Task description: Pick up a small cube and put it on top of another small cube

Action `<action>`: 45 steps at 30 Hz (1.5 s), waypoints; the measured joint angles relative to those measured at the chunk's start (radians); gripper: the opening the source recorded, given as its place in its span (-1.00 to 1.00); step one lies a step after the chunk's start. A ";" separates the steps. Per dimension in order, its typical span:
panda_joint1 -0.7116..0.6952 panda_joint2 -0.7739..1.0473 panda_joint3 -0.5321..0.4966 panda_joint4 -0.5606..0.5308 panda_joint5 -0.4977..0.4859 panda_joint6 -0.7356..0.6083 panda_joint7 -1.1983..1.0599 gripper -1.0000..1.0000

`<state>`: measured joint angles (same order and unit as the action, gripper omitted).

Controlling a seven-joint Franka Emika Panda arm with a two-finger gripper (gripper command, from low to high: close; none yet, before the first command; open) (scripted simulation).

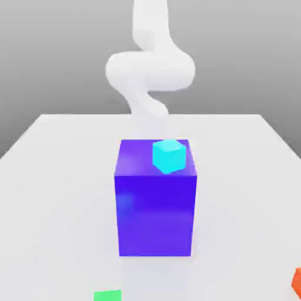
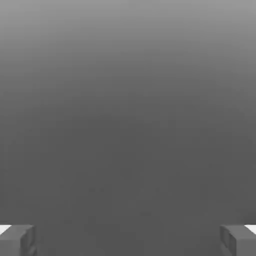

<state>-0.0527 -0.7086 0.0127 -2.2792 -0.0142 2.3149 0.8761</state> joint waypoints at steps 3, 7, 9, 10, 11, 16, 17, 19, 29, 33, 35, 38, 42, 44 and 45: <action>-0.061 0.114 0.012 0.026 -0.021 0.018 0.097 0.00; -0.133 0.261 0.021 0.060 -0.049 0.041 0.222 0.00; -0.164 0.333 0.020 0.076 -0.064 0.052 0.285 0.00; -0.177 0.370 0.017 0.085 -0.071 0.058 0.316 0.00; -0.190 0.406 0.015 0.093 -0.077 0.064 0.347 0.00; -0.244 0.587 -0.015 0.134 -0.098 0.093 0.492 0.00; -0.261 0.623 -0.023 0.142 -0.098 0.099 0.518 0.00; -0.287 0.695 -0.035 0.159 -0.095 0.111 0.568 0.00; -0.377 1.053 -0.101 0.239 0.006 0.177 0.763 0.00; -0.423 1.195 -0.115 0.272 0.081 0.200 0.820 0.00; -0.440 1.267 -0.112 0.290 0.105 0.235 0.829 0.00; -0.452 1.366 -0.100 0.314 0.121 0.304 0.825 -1.00; -0.452 1.366 -0.100 0.314 0.122 0.305 0.825 -1.00; -0.453 1.379 -0.099 0.317 0.124 0.315 0.824 -1.00; -0.452 1.367 -0.100 0.314 0.124 0.306 0.824 -1.00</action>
<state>-0.5048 0.6587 -0.0876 -1.9650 0.1096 2.6213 1.7002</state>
